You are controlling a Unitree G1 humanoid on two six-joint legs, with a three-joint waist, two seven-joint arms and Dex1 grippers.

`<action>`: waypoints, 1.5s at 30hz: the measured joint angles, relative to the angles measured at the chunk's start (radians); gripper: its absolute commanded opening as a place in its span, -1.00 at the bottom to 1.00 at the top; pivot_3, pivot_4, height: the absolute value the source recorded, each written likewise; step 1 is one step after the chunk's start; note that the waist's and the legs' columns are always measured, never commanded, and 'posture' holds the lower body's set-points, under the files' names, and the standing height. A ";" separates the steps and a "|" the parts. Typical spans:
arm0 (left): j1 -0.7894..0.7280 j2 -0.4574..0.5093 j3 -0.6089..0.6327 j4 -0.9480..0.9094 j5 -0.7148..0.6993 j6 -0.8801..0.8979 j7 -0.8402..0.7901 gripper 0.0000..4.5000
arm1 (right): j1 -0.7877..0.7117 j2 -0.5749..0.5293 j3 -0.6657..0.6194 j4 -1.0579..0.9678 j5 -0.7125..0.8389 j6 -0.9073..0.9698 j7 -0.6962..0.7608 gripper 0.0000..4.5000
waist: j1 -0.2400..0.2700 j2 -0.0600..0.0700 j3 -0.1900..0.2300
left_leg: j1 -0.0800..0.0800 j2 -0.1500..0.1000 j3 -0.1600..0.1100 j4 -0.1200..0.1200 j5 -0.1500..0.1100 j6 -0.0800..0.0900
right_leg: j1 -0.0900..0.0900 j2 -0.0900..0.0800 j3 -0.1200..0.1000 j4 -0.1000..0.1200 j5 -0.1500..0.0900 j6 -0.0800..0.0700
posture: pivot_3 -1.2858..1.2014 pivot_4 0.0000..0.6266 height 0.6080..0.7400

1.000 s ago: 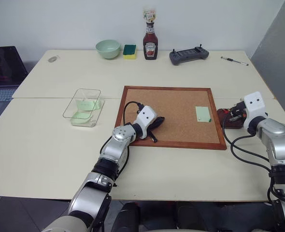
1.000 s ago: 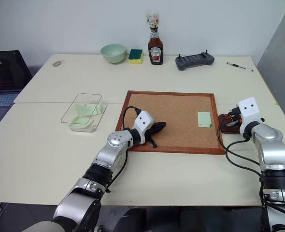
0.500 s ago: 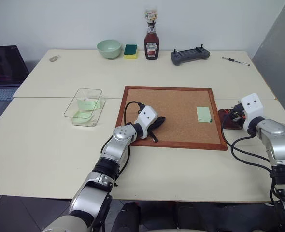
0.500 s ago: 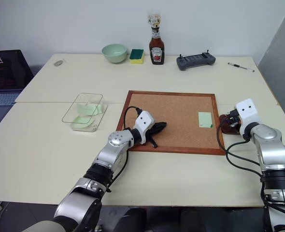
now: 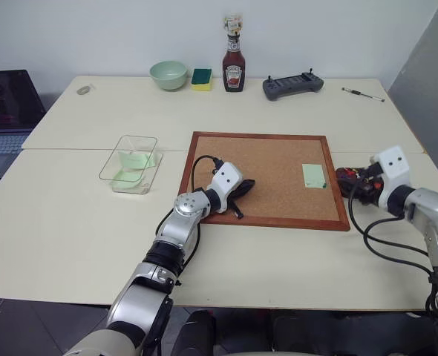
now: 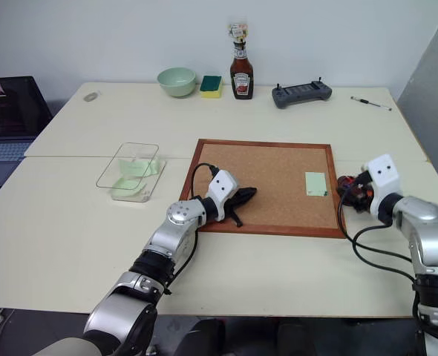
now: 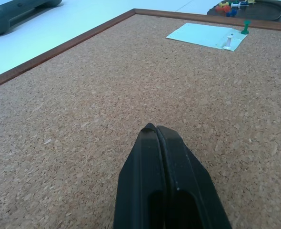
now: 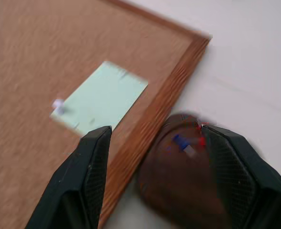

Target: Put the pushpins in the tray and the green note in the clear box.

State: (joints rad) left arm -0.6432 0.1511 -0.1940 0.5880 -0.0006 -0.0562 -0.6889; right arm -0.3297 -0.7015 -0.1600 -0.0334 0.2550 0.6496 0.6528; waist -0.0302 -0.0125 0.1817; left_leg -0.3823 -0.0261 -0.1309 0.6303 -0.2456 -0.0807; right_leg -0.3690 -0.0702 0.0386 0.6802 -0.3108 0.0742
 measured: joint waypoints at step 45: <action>-0.001 0.001 0.004 0.000 0.000 0.000 0.000 -1.00 | -0.083 0.063 0.090 0.082 -0.016 0.013 -0.006 -0.98 | 0.001 0.000 0.000 | -0.001 0.000 -0.001 0.000 0.000 0.000 | -0.001 0.000 0.000 0.000 0.000 0.000 | 0.03 -0.52 1.00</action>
State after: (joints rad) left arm -0.6437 0.1525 -0.1901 0.5884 -0.0002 -0.0562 -0.6885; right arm -0.4130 -0.6383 -0.0698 0.0482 0.2390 0.6630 0.6467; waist -0.0288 -0.0126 0.1818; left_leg -0.3830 -0.0262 -0.1314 0.6303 -0.2454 -0.0805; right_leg -0.3696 -0.0704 0.0382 0.6801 -0.3107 0.0745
